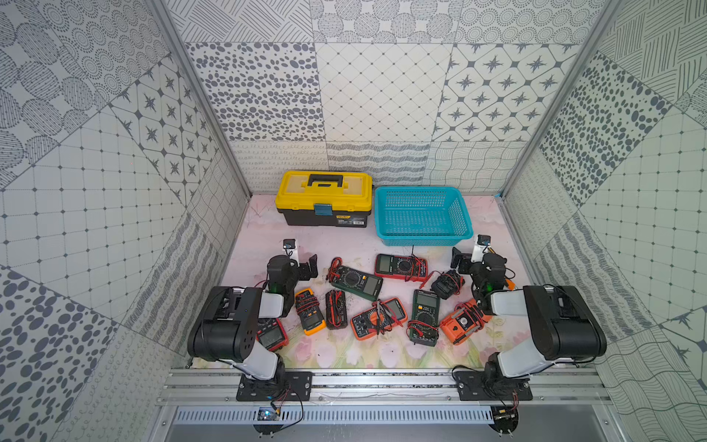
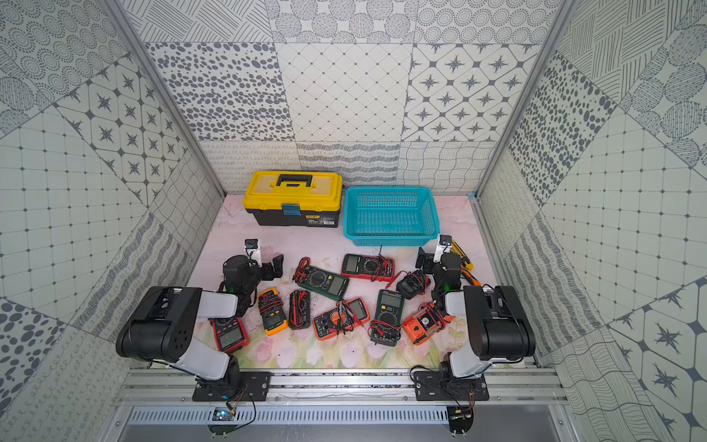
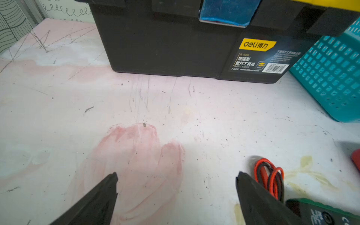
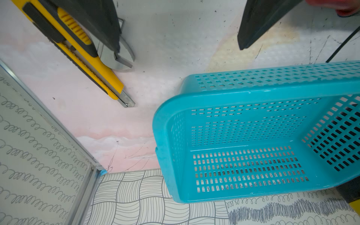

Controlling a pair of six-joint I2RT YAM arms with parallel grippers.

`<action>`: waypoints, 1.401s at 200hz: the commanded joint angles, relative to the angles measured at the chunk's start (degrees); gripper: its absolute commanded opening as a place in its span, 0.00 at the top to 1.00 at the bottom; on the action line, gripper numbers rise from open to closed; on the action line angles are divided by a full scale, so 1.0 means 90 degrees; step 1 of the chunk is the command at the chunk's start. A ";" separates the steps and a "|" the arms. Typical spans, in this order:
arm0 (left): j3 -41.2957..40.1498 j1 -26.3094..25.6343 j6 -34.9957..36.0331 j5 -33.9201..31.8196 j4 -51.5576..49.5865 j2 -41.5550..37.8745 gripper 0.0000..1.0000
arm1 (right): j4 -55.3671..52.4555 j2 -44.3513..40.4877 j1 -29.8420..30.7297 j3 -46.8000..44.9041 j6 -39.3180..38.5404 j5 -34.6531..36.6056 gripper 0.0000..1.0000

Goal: Put the multimeter into the basket
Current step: Pick up the multimeter from the center of the board.

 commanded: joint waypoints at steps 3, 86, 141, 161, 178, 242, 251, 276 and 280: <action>0.0061 0.0014 0.0058 0.0107 0.0075 0.0029 0.01 | 0.0122 -0.0007 0.0043 0.0080 -0.0077 0.0064 0.02; 0.0061 0.0013 0.0051 0.0105 0.0073 0.0022 0.01 | 0.0126 -0.0004 0.0043 0.0080 -0.0081 0.0062 0.02; 0.0067 0.0018 0.0058 0.0100 0.0075 0.0029 0.01 | 0.0127 -0.0002 0.0039 0.0081 -0.0077 0.0062 0.02; 0.0063 0.0015 0.0052 0.0108 0.0072 0.0022 0.01 | 0.0127 -0.0007 0.0044 0.0080 -0.0082 0.0064 0.02; 0.0060 0.0020 0.0055 0.0108 0.0069 0.0027 0.01 | 0.0127 -0.0006 0.0043 0.0081 -0.0079 0.0067 0.02; 0.0039 0.0017 0.0057 0.0193 0.0113 0.0013 0.01 | -0.0034 -0.0377 0.0043 -0.0004 -0.0003 0.0287 0.02; 0.0023 0.0018 0.0085 0.0239 0.0133 0.0008 0.01 | -0.0101 -0.0481 0.0044 -0.0013 0.0014 0.0327 0.02; -0.0171 0.0015 0.0059 0.0146 0.0275 -0.0263 0.01 | -0.0591 -0.0955 0.0040 -0.0013 0.0129 0.0668 0.02; -0.0203 0.0019 0.0037 0.0108 0.0270 -0.0352 0.01 | -0.0704 -0.1055 0.0038 -0.0013 0.0145 0.0723 0.02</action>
